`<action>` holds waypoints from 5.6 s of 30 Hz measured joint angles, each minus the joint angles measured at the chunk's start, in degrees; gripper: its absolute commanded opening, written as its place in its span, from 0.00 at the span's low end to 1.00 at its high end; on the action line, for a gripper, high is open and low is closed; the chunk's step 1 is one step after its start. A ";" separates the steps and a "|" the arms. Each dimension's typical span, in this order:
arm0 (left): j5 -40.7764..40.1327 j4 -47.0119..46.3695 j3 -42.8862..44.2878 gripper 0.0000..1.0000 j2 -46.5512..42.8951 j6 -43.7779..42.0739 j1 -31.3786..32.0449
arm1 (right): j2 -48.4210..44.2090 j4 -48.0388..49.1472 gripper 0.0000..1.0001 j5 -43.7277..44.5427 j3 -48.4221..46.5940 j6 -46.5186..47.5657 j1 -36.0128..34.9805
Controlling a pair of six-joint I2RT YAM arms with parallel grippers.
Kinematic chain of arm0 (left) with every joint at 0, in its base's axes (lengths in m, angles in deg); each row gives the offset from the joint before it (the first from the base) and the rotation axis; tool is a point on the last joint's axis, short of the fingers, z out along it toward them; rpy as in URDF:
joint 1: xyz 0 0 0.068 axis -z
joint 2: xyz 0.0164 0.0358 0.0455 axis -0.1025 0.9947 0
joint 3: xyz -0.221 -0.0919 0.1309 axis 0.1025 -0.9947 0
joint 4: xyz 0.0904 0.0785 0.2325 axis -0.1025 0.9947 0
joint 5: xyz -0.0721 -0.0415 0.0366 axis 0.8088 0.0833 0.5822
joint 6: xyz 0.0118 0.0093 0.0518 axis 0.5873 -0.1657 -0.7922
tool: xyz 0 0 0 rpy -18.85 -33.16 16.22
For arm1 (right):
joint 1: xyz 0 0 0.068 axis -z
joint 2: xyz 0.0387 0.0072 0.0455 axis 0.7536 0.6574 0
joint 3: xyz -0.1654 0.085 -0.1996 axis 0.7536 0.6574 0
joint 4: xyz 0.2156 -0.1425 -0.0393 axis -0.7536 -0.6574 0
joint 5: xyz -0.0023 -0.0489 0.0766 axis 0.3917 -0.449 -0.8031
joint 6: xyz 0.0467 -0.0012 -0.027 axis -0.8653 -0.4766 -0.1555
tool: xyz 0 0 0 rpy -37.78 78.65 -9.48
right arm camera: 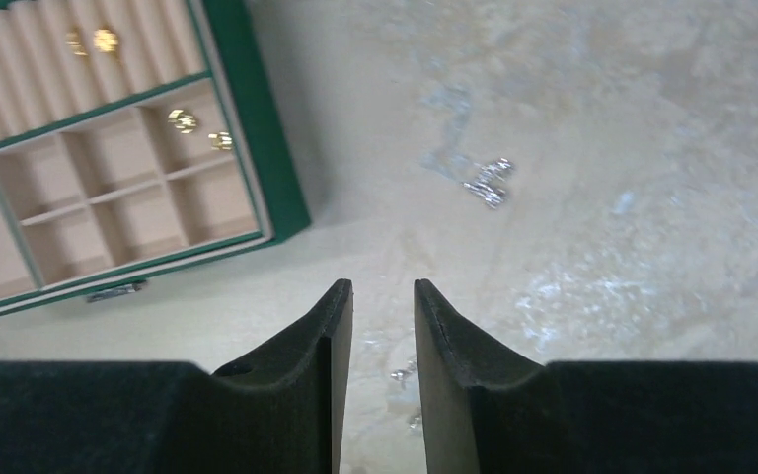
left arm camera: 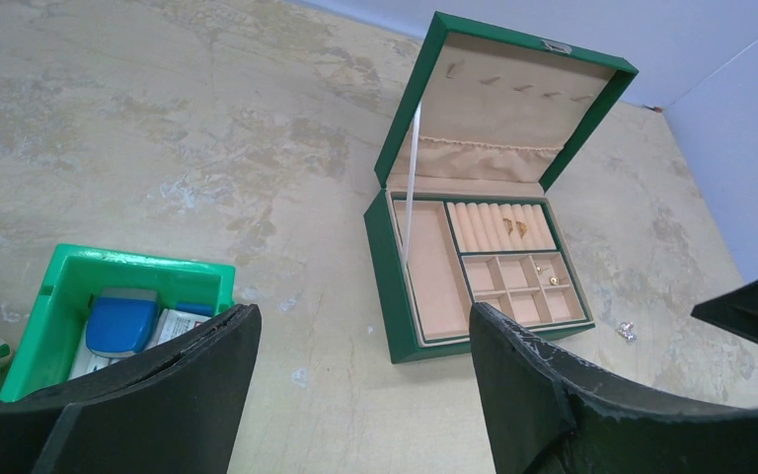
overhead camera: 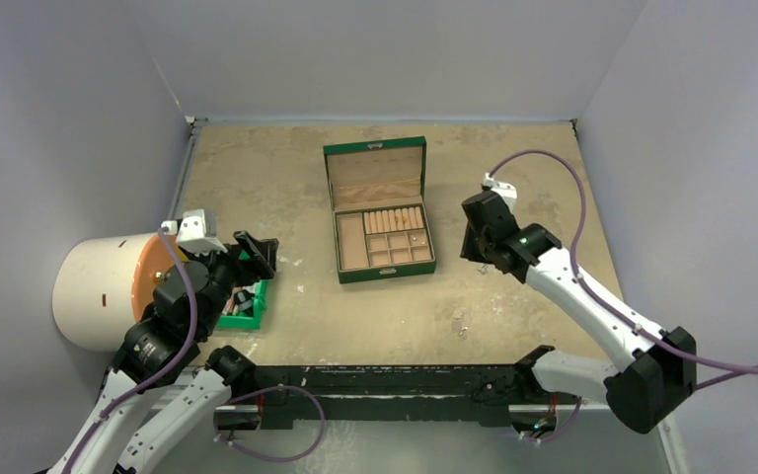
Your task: Organize the mixed jewelry
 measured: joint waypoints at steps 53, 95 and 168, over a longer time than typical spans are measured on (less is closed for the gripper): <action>-0.02 0.00 0.00 0.77 1.31 0.04 0.00 | 15.30 21.09 0.21 -15.65 15.85 -0.04 19.06; -0.02 0.00 -0.04 0.77 0.22 0.04 0.00 | 6.38 12.37 0.02 -19.32 -0.92 -0.66 7.87; -0.87 0.02 -0.13 0.78 -0.15 0.07 -0.02 | 4.94 5.64 0.38 -0.92 1.79 -4.17 6.99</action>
